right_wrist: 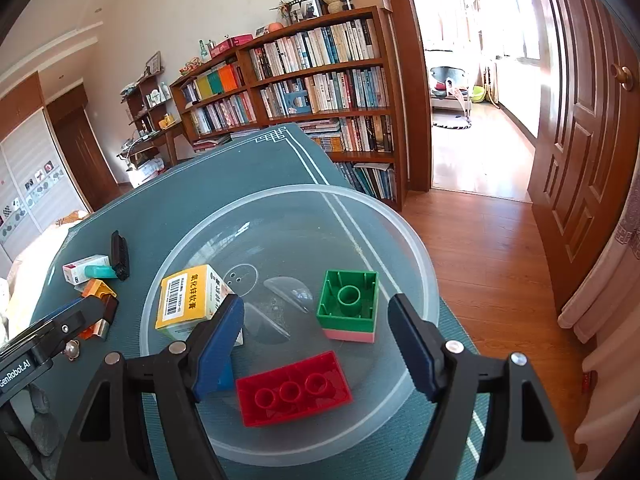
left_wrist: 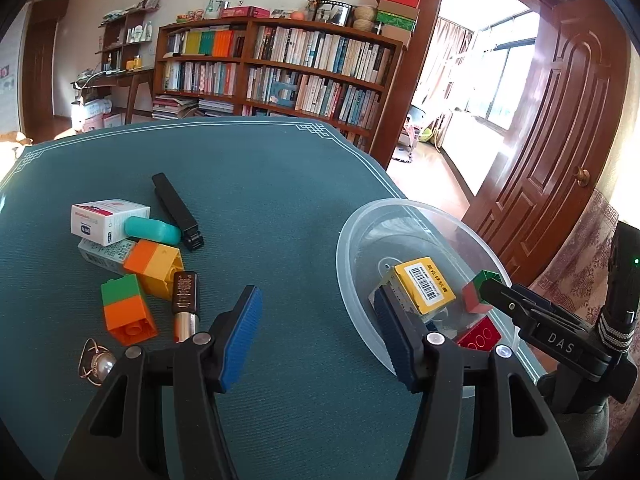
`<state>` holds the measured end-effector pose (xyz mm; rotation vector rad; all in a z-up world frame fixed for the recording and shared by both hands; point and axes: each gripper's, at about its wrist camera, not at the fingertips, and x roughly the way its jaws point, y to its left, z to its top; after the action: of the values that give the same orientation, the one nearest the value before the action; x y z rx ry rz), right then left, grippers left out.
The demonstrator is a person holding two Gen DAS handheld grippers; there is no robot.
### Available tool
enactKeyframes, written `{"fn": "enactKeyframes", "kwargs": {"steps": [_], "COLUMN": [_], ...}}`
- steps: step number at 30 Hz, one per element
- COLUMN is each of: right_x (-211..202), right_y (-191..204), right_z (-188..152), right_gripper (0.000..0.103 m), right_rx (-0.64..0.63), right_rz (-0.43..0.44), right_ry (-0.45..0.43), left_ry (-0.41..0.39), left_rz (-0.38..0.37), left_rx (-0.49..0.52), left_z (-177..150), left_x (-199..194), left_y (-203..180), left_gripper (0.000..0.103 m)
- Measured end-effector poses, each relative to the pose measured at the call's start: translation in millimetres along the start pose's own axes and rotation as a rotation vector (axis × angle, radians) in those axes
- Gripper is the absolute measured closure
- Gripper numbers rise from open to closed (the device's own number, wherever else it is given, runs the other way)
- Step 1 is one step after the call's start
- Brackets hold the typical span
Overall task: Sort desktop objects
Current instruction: 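Withdraw both open grippers from the bowl toward the remaining items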
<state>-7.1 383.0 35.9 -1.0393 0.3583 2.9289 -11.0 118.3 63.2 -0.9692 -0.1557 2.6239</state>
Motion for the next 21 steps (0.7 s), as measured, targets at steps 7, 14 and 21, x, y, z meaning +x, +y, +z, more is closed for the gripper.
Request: {"fn": "enactKeyframes", "kwargs": {"steps": [7, 14, 21], "right_x": [-5, -9, -10], "right_y": [12, 25, 40], "right_z": [3, 3, -1], "right_gripper": [0.025, 0.025, 0.025], "right_rx": [-0.013, -0.021, -0.041], "right_rz": [0.011, 0.032, 0.063], "right_ry": [-0.019, -0.027, -0.024], "left_ry": [-0.012, -0.026, -0.038], "left_rz": [0.013, 0.032, 0.065], "left_rx": [-0.016, -0.038, -0.066], "left_z": [-1, -7, -12], "left_x": [-8, -19, -29], "left_y": [14, 29, 48], "left_gripper": [0.041, 0.041, 0.041]}}
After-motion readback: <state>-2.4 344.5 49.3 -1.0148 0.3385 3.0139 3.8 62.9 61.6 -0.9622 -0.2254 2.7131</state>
